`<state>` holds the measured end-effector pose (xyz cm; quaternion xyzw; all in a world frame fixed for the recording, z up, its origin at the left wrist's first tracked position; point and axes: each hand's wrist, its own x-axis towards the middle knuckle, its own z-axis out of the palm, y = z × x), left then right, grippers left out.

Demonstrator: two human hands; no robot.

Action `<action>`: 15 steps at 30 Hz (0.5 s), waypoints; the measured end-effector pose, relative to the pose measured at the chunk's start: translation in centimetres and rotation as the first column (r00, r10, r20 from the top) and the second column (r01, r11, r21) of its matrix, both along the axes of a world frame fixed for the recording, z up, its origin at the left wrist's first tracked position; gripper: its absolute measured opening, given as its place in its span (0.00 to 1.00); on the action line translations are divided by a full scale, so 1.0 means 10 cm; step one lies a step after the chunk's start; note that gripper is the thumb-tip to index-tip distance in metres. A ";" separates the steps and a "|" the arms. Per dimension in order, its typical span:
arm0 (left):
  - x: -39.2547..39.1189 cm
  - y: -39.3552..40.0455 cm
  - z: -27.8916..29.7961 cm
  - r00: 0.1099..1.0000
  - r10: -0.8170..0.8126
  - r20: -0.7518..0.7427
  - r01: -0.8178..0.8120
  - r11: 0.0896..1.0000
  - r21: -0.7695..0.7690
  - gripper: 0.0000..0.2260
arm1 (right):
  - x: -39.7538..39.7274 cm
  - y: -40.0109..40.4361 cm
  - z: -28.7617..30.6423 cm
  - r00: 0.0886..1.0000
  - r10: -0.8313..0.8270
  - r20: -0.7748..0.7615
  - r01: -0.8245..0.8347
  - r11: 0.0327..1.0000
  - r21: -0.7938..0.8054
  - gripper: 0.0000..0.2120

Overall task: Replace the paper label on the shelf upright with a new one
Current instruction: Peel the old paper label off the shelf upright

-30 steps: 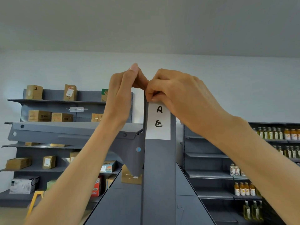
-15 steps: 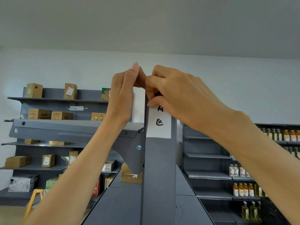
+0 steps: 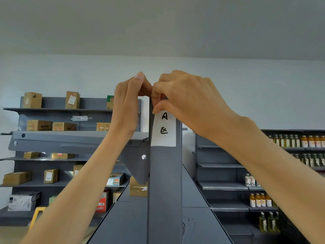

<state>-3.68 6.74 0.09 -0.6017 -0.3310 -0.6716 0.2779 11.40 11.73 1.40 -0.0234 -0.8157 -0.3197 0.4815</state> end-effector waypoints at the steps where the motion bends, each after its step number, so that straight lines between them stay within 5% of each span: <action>1: 0.00 0.00 0.00 1.000 0.002 0.001 -0.002 1.000 -0.005 0.23 | 0.00 -0.01 0.00 1.000 0.001 0.005 -0.001 1.000 -0.012 0.07; 15: 0.02 -0.03 0.00 1.000 -0.003 0.031 0.004 1.000 -0.031 0.25 | 0.06 -0.06 -0.06 1.000 -0.012 0.013 0.012 1.000 -0.009 0.11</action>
